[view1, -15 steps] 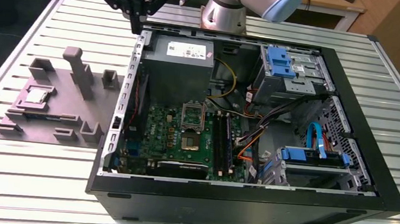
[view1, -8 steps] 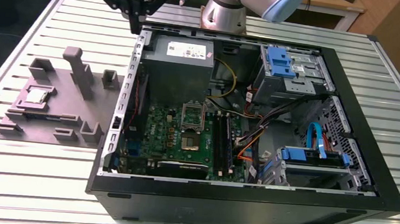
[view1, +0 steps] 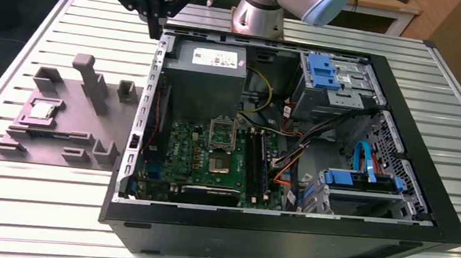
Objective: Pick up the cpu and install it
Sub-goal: 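Reach for the cpu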
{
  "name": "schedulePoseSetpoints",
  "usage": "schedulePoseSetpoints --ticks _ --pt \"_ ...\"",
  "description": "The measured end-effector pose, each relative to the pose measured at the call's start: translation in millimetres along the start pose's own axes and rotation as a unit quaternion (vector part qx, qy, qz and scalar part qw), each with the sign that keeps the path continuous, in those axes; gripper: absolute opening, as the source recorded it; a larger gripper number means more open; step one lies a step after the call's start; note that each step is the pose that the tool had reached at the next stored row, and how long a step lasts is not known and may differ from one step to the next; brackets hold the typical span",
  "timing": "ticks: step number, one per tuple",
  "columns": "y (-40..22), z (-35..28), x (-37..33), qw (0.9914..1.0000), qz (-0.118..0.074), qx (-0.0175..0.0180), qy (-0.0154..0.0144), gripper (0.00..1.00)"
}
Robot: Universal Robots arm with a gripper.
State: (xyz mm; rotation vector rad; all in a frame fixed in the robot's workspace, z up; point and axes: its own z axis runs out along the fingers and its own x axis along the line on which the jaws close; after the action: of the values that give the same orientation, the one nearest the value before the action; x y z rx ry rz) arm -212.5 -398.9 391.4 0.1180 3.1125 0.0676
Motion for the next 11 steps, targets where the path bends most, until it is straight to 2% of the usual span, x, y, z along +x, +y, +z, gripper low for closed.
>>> schedulePoseSetpoints --ticks 11 --pt "-0.2 0.0 2.1 1.00000 0.000 0.0000 0.0000 0.10"
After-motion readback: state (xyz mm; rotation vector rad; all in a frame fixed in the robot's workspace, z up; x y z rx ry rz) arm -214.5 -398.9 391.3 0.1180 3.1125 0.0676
